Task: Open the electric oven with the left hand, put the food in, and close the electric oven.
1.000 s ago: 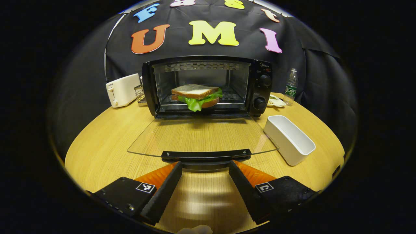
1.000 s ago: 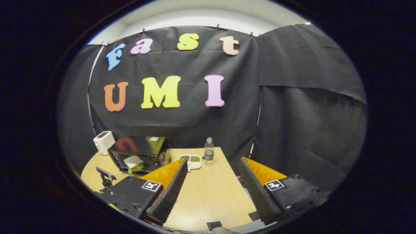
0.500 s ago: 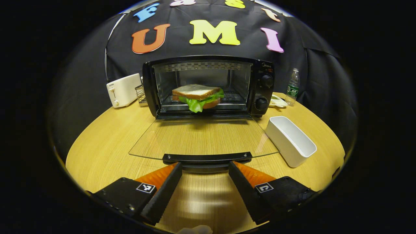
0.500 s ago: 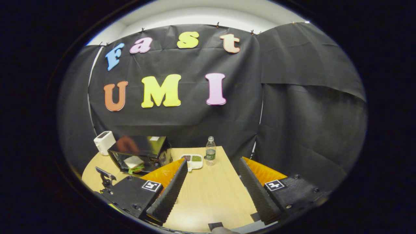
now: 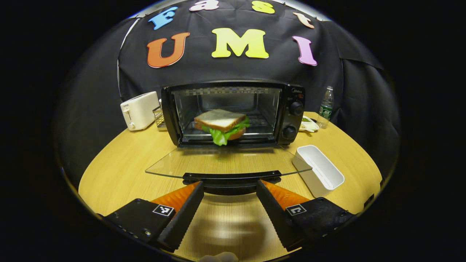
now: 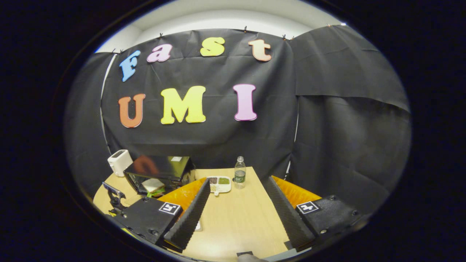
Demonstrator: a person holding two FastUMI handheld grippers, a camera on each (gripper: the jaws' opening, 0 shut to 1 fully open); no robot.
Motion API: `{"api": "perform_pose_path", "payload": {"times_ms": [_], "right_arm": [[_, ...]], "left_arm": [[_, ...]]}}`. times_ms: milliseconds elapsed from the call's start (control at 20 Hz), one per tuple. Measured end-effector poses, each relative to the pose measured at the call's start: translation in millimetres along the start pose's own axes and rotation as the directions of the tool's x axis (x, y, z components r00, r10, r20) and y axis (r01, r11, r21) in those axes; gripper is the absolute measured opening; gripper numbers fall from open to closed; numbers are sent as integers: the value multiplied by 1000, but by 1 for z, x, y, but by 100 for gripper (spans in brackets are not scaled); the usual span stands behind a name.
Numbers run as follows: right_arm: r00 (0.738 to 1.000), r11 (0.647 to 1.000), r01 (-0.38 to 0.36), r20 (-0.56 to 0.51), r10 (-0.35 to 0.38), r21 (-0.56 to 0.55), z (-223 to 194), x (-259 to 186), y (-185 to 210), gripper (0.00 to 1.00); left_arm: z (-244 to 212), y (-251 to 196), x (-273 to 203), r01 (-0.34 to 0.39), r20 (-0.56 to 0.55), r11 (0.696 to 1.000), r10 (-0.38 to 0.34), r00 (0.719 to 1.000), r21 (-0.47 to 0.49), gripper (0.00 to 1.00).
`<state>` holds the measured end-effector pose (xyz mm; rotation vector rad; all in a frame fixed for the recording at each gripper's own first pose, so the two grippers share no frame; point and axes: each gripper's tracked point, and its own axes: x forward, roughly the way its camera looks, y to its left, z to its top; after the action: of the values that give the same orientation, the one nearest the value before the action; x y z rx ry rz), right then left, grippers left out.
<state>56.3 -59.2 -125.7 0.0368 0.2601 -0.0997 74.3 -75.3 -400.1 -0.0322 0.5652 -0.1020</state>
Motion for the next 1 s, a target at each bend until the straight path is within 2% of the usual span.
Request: {"api": "perform_pose_path", "payload": {"times_ms": [100,150,200,250,300,350,400,700,750,850,900,1000], "right_arm": [[1000,1000,-5,-2,5,12,0,4,2,100],[1000,1000,-12,-2,12,25,0,5,3,100],[1000,999,-11,-8,12,35,-1,8,3,100],[1000,999,-13,-9,13,43,-1,11,3,100],[1000,999,-12,-9,12,50,-1,13,2,91],[1000,998,-13,-8,13,55,0,16,2,91],[1000,998,-11,-12,12,62,-2,18,1,100],[1000,996,-3,-25,6,87,-5,29,0,100],[1000,996,-6,-26,8,85,-4,30,1,90],[1000,997,-10,-24,12,80,-2,33,4,91],[1000,997,-13,-21,15,78,-1,34,5,100],[1000,997,-17,-22,18,75,0,36,6,100]], "left_arm": [[17,1,-1,2,30,1000,-2,1000,-3,96],[22,3,-4,4,49,1000,-4,999,-1,100],[29,2,-3,6,56,1000,-6,998,8,96],[33,2,-4,5,61,1000,-6,998,12,96],[39,3,-4,5,70,1000,-6,998,17,97],[47,2,-3,5,80,1000,-6,997,23,97],[54,3,-3,5,92,1000,-7,996,27,97],[94,8,13,-3,131,1000,0,991,28,97],[99,9,13,-7,136,1000,3,991,29,97],[106,9,15,-8,146,999,3,989,34,97],[107,8,16,-4,154,999,-1,988,34,97],[107,11,19,-17,140,999,11,990,40,96]]}}
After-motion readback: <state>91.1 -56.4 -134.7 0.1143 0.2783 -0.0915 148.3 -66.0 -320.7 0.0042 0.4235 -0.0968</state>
